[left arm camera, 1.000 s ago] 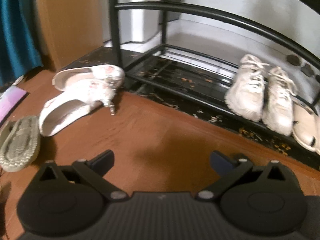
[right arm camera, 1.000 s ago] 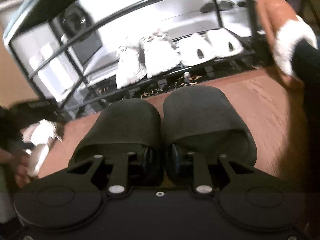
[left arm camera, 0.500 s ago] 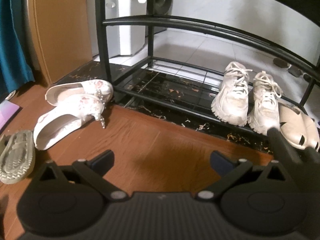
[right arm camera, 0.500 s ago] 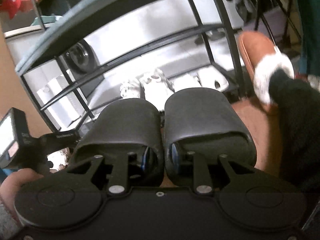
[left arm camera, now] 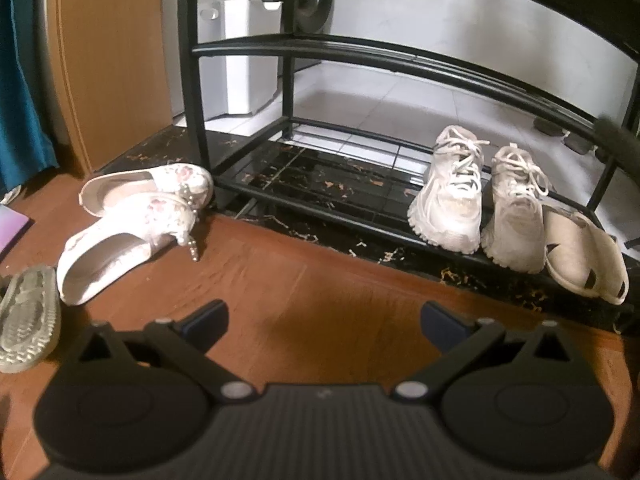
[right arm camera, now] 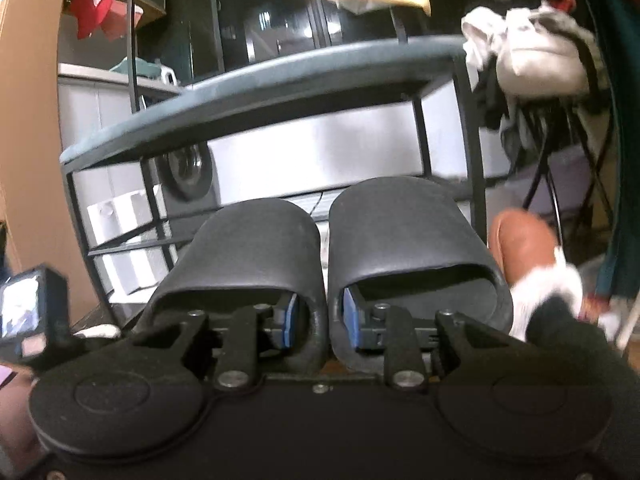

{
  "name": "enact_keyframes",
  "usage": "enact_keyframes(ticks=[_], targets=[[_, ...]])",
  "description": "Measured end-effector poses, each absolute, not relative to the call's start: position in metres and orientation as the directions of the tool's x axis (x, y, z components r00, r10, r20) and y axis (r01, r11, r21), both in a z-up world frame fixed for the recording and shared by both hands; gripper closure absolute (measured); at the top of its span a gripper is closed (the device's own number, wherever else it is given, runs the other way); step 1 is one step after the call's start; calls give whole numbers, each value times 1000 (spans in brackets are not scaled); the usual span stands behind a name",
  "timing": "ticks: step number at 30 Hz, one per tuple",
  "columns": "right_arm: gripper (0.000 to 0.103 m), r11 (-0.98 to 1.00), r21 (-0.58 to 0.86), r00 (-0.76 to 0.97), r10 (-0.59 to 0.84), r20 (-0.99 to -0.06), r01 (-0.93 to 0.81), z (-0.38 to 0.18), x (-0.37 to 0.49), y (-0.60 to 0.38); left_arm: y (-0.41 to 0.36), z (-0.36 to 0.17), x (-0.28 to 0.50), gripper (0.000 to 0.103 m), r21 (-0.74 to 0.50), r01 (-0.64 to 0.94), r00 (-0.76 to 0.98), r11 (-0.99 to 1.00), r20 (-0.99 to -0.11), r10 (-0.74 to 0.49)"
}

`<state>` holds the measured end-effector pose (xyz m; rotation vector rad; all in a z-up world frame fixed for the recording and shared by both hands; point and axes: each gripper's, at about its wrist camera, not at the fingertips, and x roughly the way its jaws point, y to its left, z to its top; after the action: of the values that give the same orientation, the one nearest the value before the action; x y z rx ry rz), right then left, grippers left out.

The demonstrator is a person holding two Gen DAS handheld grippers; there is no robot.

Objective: Organize scattered shoes
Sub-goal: 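Set the black slippers on the upper shelf and open the right tool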

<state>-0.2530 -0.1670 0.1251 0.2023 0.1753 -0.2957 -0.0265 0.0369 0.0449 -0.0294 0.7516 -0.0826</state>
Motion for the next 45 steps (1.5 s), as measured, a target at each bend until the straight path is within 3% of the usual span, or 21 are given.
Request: enact_keyframes(ticks=[11,14,17,26,31,33,35,36,37,45], targets=[[77,942,178,954,-260,-149,284,158,-166,-216,33,45,-34,1,-61,50,733,997,-676,-78],[77,934,211,952,-258,-168,290,165,-123,-233,22,45,-24,1,-53,-1,730,999,-683,-35],[77,931,226,950,-245,-195,287,168,-80,-254,6,42,-20,1,-123,-3,715,992,-694,-84],[77,928,58,906,-343,-249,368,152,10,-316,-40,30,-9,1,-323,-19,659,946,-716,-231],[75,905,62,872,-385,-303,421,141,30,-344,-41,12,7,1,-280,-43,648,959,-739,-187],[72,907,59,870,-379,-316,417,136,32,-346,-43,8,9,1,-277,-34,640,960,-744,-192],[56,913,51,871,-368,-326,405,133,33,-345,-45,6,9,1,-271,-19,634,962,-748,-198],[33,921,42,877,-353,-326,387,131,31,-340,-46,6,8,1,-267,-11,632,964,-748,-201],[19,922,29,878,-359,-316,387,130,28,-335,-47,6,8,1,-264,-2,630,965,-749,-204],[17,923,33,891,-359,-276,382,135,-10,-305,-43,8,6,1,-227,7,649,974,-740,-177]])
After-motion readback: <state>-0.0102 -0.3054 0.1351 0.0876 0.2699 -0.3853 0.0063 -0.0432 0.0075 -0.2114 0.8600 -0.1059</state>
